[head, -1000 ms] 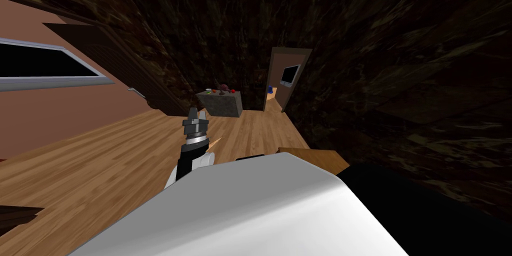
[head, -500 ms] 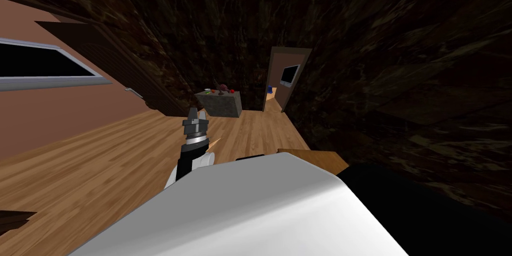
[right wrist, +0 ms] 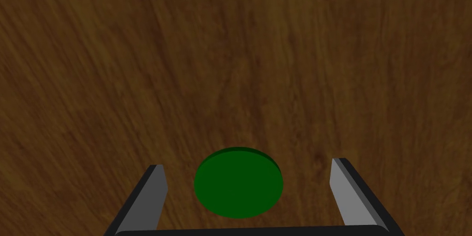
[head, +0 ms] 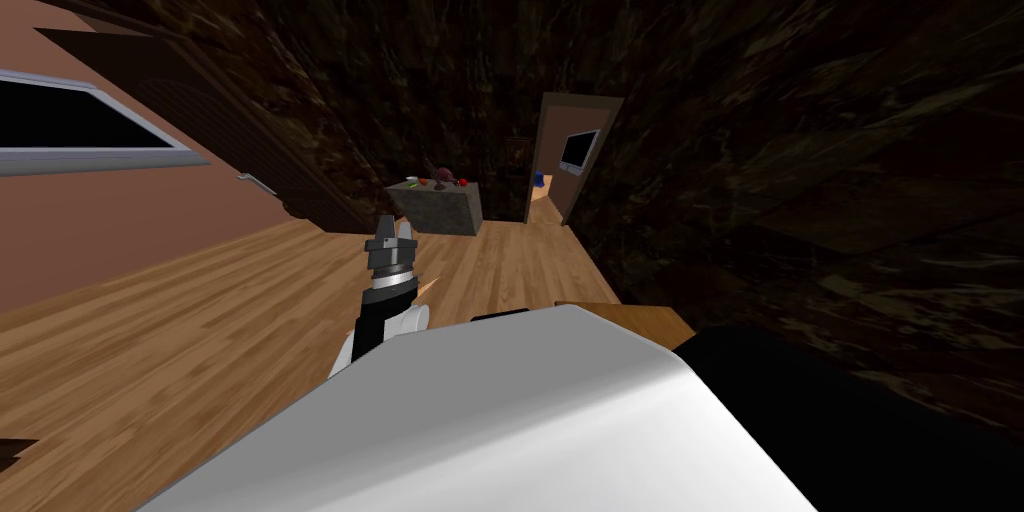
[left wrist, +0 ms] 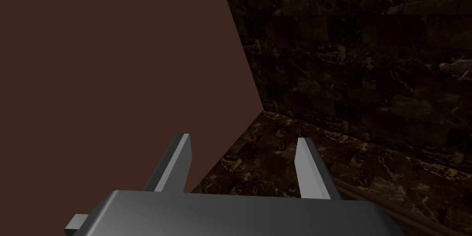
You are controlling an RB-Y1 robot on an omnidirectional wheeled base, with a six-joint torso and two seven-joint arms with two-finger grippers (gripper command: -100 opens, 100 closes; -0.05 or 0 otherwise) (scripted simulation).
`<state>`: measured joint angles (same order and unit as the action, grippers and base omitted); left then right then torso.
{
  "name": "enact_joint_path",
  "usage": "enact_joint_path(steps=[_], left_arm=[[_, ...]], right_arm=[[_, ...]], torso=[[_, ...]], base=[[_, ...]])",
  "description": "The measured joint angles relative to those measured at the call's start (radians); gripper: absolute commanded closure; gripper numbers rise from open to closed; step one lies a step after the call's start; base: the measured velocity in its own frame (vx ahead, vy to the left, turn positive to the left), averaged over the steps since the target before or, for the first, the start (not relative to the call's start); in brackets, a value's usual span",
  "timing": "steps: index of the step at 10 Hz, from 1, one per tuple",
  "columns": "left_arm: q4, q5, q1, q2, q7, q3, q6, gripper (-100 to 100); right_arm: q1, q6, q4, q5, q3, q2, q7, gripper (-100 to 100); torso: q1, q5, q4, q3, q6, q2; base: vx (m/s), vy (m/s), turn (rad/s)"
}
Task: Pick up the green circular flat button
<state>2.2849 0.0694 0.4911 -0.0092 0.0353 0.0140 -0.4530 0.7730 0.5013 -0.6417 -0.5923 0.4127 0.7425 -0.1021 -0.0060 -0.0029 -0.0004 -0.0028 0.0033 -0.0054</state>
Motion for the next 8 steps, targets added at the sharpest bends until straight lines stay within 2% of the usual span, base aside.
enact_joint_path(steps=[2, 4, 5, 6, 8], left_arm=[[0.000, 0.000, 0.000, 0.000, 0.000, 0.000, 0.000, 0], [0.000, 0.000, 0.000, 0.000, 0.000, 0.000, 0.000, 0], [0.000, 0.000, 0.000, 0.000, 0.000, 0.000, 0.000, 0], [0.000, 0.000, 0.000, 0.000, 0.000, 0.000, 0.000, 0], [0.000, 0.000, 0.000, 0.000, 0.000, 0.000, 0.000, 0]], right_arm=[[0.008, -0.018, -0.009, 0.056, 0.019, -0.002, -0.043, -100], [-0.003, -0.015, 0.034, 0.116, 0.046, -0.020, -0.105, -100], [0.003, -0.021, 0.024, 0.138, 0.051, -0.018, -0.119, -100], [0.004, -0.023, 0.022, 0.140, 0.051, -0.017, -0.121, 100], [0.004, -0.023, 0.022, 0.139, 0.051, -0.017, -0.121, 100]], torso=[[0.001, 0.000, 0.000, 0.001, 0.000, 0.002], [0.000, 0.000, 0.000, 0.001, 0.000, 0.002], [0.001, 0.000, 0.001, 0.002, 0.000, 0.003], [0.001, 0.000, 0.001, 0.002, 0.000, 0.004], [0.001, 0.000, 0.001, 0.003, 0.000, 0.004]], base=[[0.020, -0.021, -0.005], [0.027, -0.016, -0.006], [0.007, -0.003, 0.000], [0.000, 0.000, 0.000], [0.000, 0.000, 0.000]])
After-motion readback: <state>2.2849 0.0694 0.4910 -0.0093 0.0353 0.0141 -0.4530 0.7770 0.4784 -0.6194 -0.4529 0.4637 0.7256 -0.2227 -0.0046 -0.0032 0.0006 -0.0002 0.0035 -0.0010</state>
